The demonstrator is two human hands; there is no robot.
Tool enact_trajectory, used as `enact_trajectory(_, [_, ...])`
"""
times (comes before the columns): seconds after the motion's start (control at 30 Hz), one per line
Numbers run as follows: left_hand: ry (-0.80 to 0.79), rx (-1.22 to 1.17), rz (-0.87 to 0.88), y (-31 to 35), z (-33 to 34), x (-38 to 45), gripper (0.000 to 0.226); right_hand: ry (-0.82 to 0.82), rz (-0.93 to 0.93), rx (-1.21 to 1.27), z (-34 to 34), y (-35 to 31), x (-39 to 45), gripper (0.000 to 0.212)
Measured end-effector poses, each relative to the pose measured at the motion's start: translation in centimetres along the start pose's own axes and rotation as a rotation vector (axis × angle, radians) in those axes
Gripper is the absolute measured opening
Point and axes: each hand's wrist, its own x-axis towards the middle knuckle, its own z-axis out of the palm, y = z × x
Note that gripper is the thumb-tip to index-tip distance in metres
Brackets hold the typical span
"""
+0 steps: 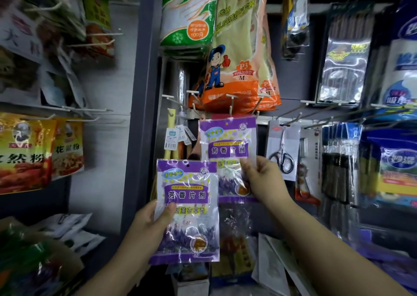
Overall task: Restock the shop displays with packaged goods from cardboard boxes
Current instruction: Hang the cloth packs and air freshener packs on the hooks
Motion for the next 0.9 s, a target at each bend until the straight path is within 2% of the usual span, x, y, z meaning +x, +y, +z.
enact_trajectory(0.27, [-0.001, 0.011, 0.014, 1.0, -1.0, -0.4, 0.014, 0.096, 0.018, -0.010, 0.7, -2.3, 2.7, 0.024])
enact_trajectory(0.67, [-0.011, 0.009, -0.004, 1.4, -1.5, -0.9, 0.017, 0.112, 0.093, 0.015, 1.2, -3.3, 3.6, 0.019])
enact_trajectory(0.9, [-0.018, 0.004, -0.016, 1.6, -1.5, -1.0, 0.018, 0.117, 0.144, -0.052, 1.1, -3.2, 3.9, 0.028])
